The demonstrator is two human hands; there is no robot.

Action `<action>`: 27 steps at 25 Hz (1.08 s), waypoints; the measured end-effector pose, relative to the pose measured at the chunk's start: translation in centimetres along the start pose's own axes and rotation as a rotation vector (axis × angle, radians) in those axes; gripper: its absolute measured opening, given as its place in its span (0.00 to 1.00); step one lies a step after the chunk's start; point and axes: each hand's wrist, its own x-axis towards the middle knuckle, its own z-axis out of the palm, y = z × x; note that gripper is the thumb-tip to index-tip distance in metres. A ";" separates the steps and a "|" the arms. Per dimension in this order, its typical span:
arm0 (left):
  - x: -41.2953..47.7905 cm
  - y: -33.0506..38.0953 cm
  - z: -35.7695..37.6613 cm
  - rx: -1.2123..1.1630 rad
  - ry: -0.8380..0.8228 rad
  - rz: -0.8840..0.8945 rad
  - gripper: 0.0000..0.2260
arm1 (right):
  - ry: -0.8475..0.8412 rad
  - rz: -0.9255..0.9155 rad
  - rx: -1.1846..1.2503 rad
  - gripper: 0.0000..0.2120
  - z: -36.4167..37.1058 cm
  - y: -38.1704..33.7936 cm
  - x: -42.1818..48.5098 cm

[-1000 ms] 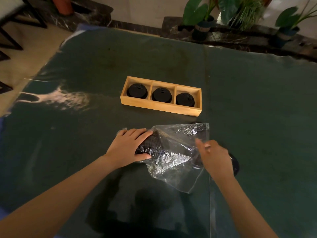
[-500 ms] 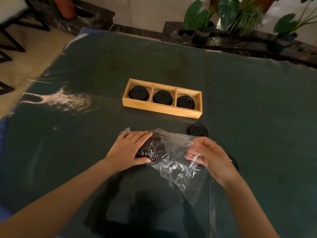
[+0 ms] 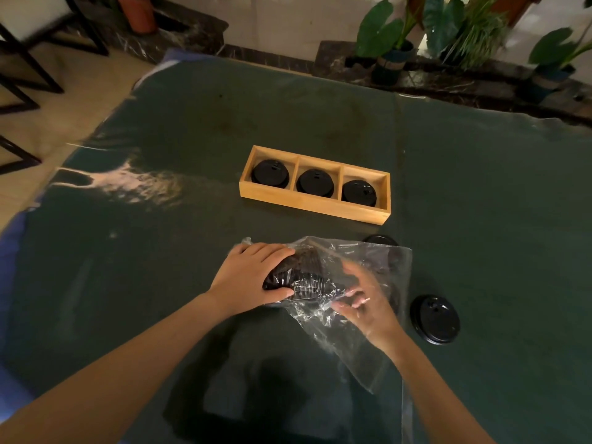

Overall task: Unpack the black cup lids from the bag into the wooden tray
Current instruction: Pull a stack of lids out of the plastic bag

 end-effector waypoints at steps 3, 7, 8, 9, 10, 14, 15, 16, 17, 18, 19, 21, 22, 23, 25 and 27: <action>0.0 0.0 0.1 -0.011 0.000 -0.001 0.30 | 0.016 -0.312 -0.313 0.38 1.5 -0.3 1.6; 0.1 0.1 0.1 -0.017 0.005 -0.003 0.29 | 0.055 -0.466 -0.592 0.42 2.3 -0.7 3.7; 0.0 0.0 0.1 -0.017 0.009 -0.002 0.29 | 0.054 -0.483 -0.634 0.46 2.6 -1.0 4.2; 0.0 -0.1 0.1 -0.016 0.013 -0.003 0.29 | 0.051 -0.495 -0.665 0.48 2.9 -1.4 4.6; -0.1 -0.1 0.2 -0.016 0.017 -0.004 0.29 | 0.052 -0.502 -0.683 0.49 3.1 -1.7 4.9; -0.1 -0.1 0.2 -0.025 0.008 -0.013 0.30 | 0.091 -0.475 -0.748 0.48 3.7 -2.3 5.3; -0.1 -0.1 0.1 -0.028 0.007 -0.013 0.30 | 0.104 -0.469 -0.766 0.47 3.7 -2.2 5.2; -0.2 -0.1 0.1 -0.031 0.008 -0.012 0.30 | 0.122 -0.466 -0.786 0.45 3.6 -2.1 5.1; -0.2 -0.1 0.1 -0.032 0.010 -0.011 0.31 | 0.135 -0.462 -0.799 0.44 3.4 -1.9 5.0; -0.2 -0.2 0.1 -0.034 0.013 -0.010 0.31 | 0.144 -0.462 -0.801 0.43 3.2 -1.6 4.8; -0.2 -0.2 0.1 -0.038 0.015 -0.011 0.31 | 0.152 -0.465 -0.793 0.42 3.1 -1.3 4.8; -0.2 -0.2 0.1 -0.046 0.019 -0.014 0.30 | 0.156 -0.474 -0.760 0.41 3.2 -0.9 4.6; -0.2 -0.2 0.2 -0.049 0.021 -0.015 0.30 | 0.153 -0.478 -0.747 0.42 3.4 -1.0 4.5; -0.1 -0.2 0.2 -0.053 0.023 -0.017 0.29 | 0.148 -0.474 -0.739 0.43 3.6 -1.2 4.4; -0.1 -0.2 0.2 -0.066 0.031 -0.021 0.29 | 0.142 -0.450 -0.761 0.45 4.1 -1.9 4.5; -0.1 -0.2 0.2 -0.073 0.033 -0.027 0.28 | 0.149 -0.425 -0.805 0.44 4.3 -2.5 4.8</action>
